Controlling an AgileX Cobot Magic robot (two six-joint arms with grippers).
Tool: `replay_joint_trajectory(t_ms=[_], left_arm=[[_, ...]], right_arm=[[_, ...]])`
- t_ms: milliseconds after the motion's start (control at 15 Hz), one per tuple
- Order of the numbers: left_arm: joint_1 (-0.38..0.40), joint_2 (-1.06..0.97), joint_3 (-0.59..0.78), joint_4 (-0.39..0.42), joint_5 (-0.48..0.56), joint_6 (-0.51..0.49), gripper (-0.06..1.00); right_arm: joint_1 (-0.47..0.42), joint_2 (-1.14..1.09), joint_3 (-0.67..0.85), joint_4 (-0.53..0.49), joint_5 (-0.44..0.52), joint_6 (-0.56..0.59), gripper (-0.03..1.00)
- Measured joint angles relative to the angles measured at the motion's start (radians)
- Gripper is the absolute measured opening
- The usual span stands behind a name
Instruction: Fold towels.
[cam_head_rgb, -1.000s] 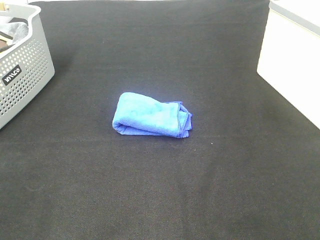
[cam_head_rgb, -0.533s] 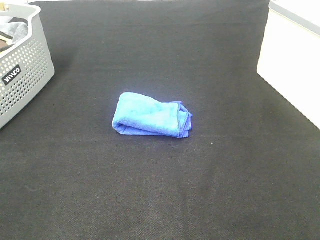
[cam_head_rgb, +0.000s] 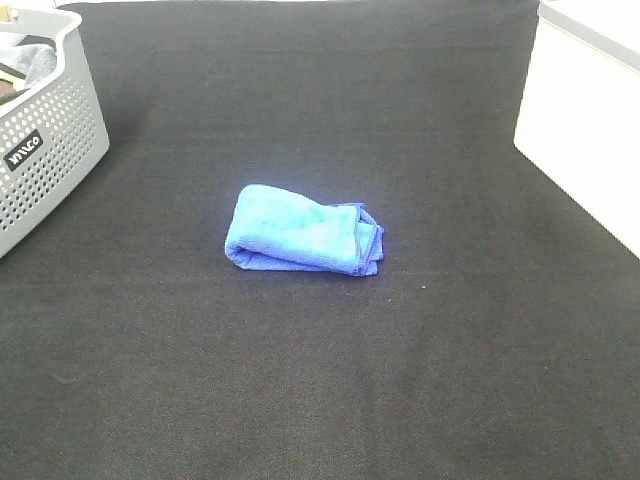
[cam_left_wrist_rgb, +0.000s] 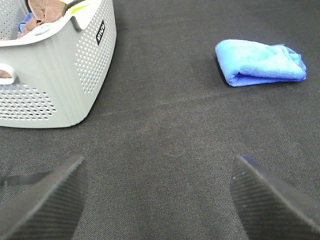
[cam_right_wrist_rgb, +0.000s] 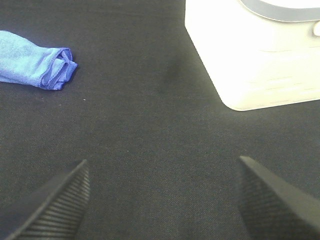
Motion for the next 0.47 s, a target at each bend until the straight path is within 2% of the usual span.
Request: replay_joint_trajectory(t_ms=[467], left_arm=[[0.000,0.000,0.000,0.000,0.000,0.000,0.75]], right_arm=[[0.000,0.000,0.000,0.000,0.000,0.000,0.75]])
